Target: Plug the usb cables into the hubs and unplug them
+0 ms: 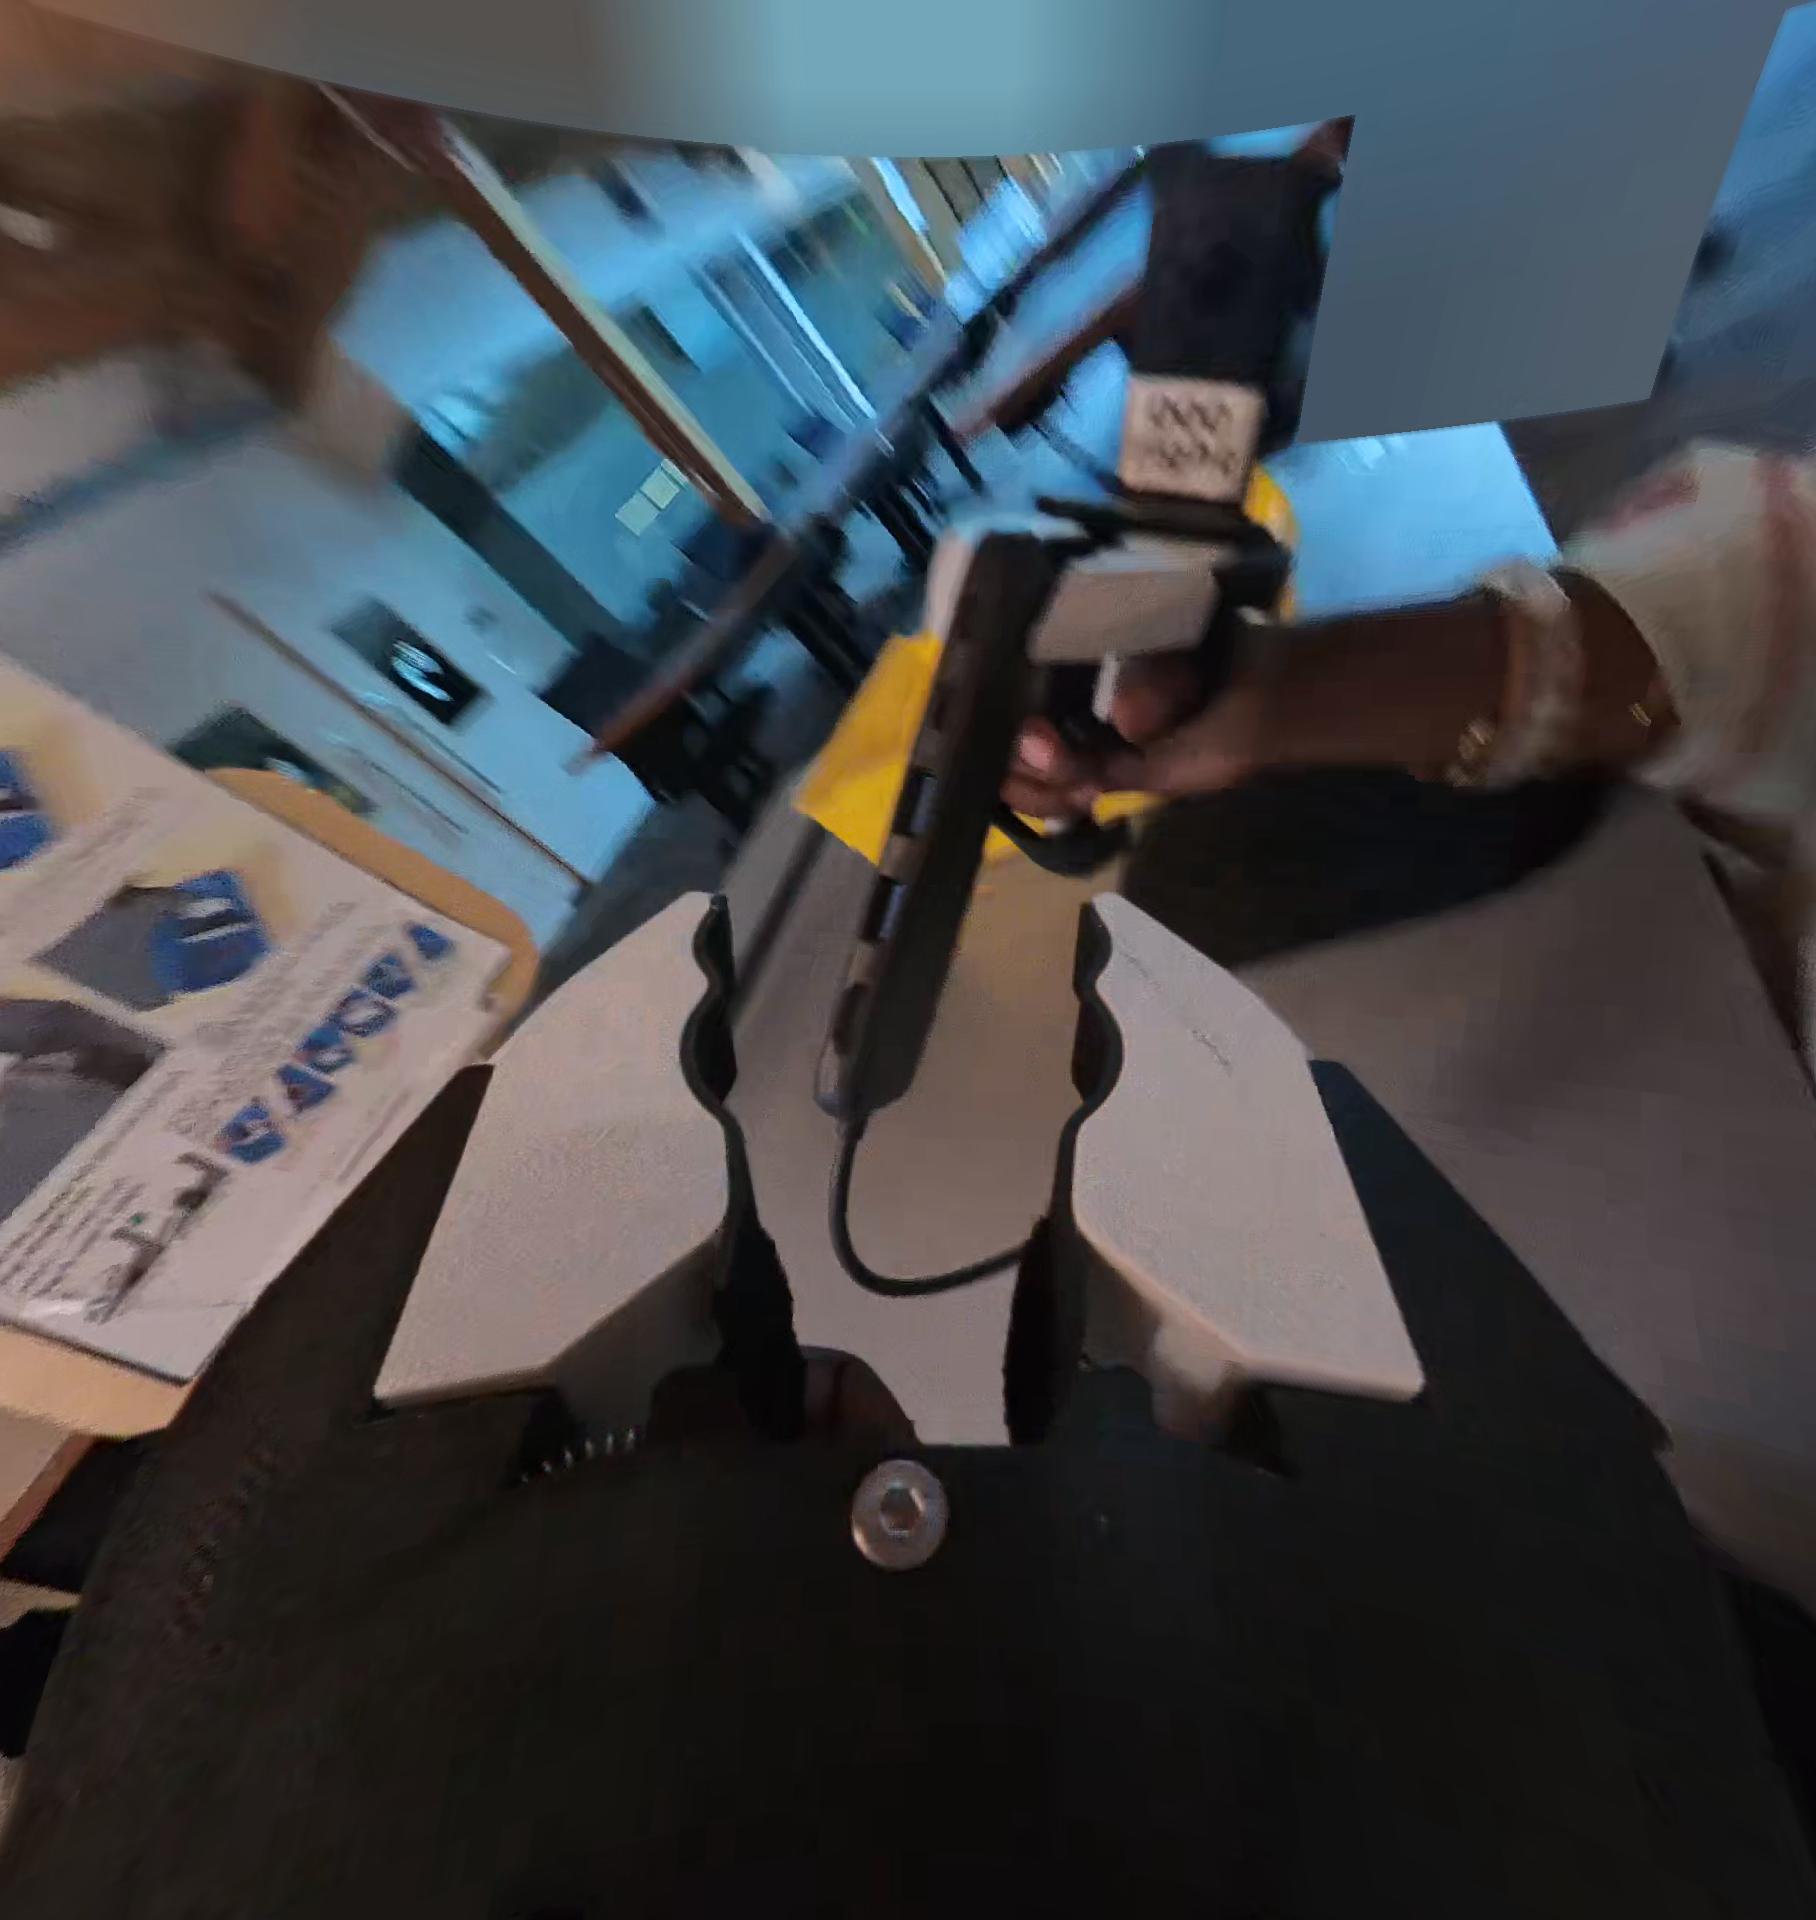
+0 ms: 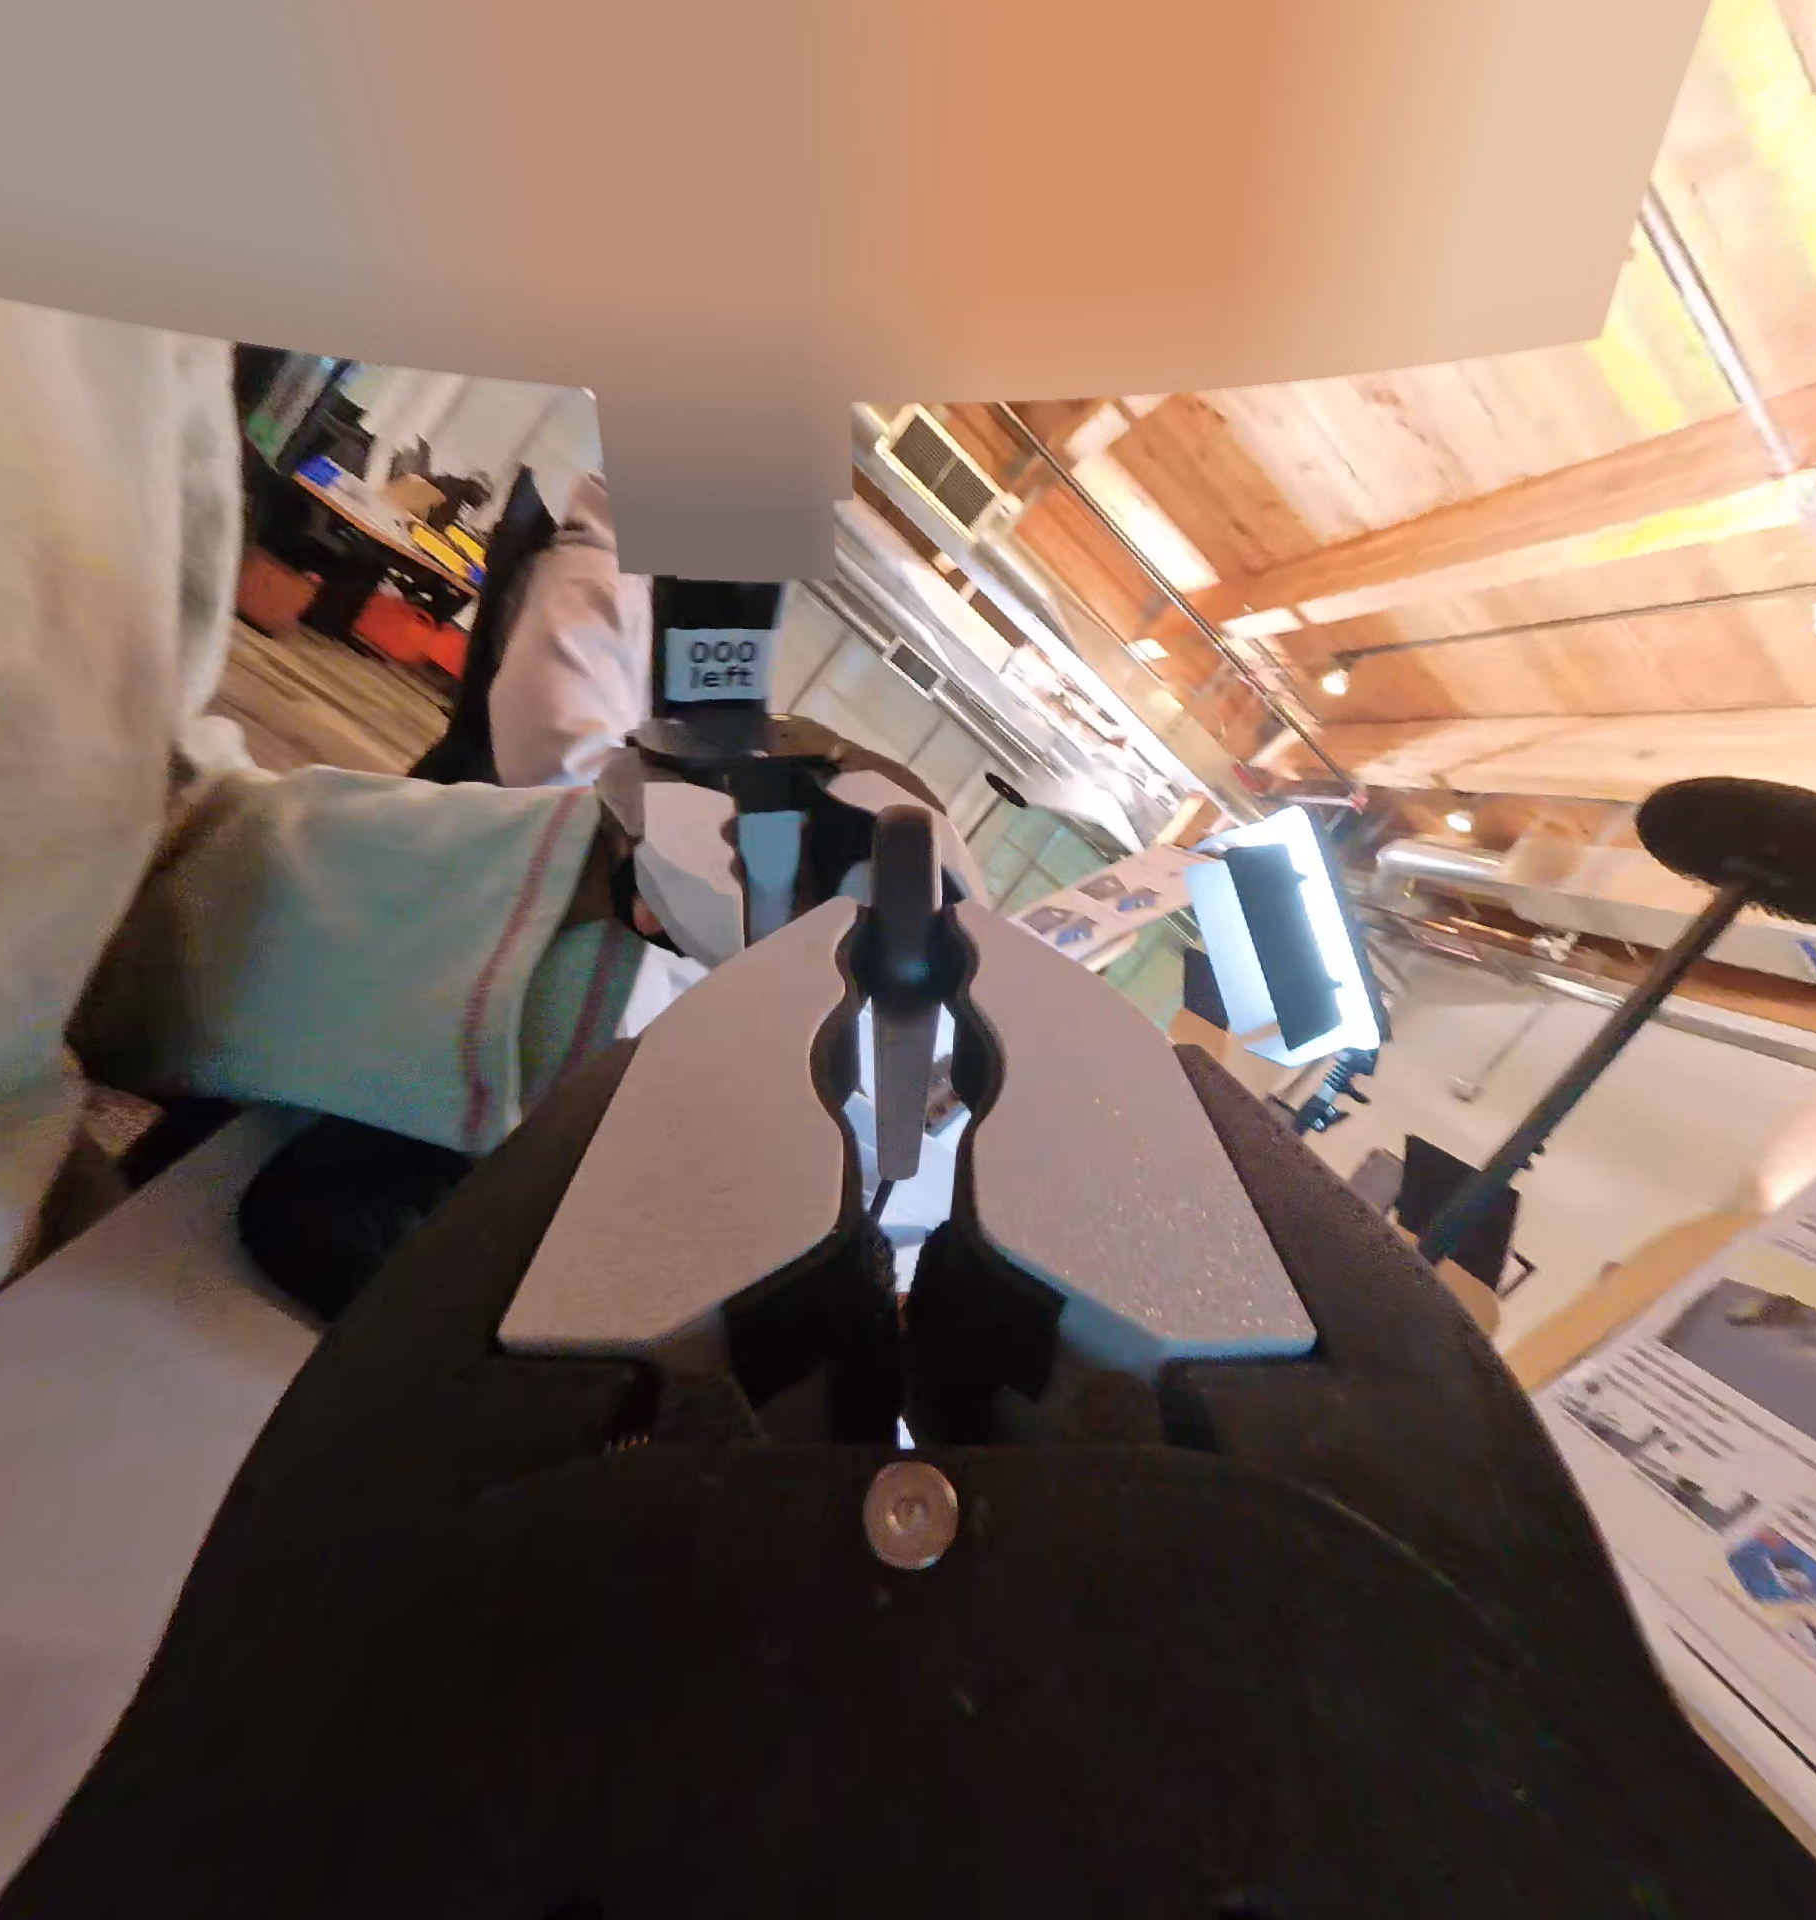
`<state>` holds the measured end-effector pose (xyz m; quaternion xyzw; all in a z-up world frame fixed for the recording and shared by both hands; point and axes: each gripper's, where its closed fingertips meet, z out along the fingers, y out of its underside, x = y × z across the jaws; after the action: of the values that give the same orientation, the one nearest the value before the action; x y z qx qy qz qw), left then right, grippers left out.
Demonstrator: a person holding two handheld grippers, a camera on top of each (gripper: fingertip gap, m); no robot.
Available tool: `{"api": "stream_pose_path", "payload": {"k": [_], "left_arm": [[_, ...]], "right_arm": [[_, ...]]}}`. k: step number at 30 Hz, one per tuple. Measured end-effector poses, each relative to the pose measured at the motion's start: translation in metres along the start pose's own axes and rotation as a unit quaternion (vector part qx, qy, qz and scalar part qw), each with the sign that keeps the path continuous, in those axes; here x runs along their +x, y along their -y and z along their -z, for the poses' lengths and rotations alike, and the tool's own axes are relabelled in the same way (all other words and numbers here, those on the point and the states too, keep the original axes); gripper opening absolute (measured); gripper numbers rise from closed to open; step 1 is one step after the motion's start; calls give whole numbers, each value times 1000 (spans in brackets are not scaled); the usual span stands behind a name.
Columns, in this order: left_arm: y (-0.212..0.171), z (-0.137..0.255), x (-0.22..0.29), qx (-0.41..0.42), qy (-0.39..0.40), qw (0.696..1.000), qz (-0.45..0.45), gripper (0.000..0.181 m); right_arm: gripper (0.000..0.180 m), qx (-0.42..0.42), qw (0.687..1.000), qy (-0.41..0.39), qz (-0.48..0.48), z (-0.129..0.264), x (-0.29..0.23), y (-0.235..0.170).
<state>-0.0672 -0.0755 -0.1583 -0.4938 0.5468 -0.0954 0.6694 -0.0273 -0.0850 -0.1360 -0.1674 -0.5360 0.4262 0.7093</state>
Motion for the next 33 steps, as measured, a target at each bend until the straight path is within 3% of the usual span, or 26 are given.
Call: {"api": "stream_pose_path", "payload": {"k": [3,6,11,14,23,25,28,33], "left_arm": [[-11,-15,10,-75,-46,994,-58,47],[-24,-28,13,-115,-60,986,-105,18],[-10,-31,12,-89,-58,991,-85,12],[2,-31,13,-81,-63,991,-86,12],[-3,-40,35,-90,-125,986,-61,13],[-1,-43,34,-82,-103,991,-39,15],[0,-38,17,-78,7,997,-21,22],[-25,35,-31,-150,167,973,59,33]], "right_arm": [[12,19,999,26,-8,0,-7,6],[13,33,999,32,-9,2,-8,10],[23,68,997,2,-29,8,3,18],[31,48,998,9,-39,0,-3,8],[13,47,996,58,-40,-9,-22,8],[12,43,997,51,-37,-8,-19,9],[12,57,998,17,-34,1,-5,16],[13,118,990,-60,-54,28,25,32]]}}
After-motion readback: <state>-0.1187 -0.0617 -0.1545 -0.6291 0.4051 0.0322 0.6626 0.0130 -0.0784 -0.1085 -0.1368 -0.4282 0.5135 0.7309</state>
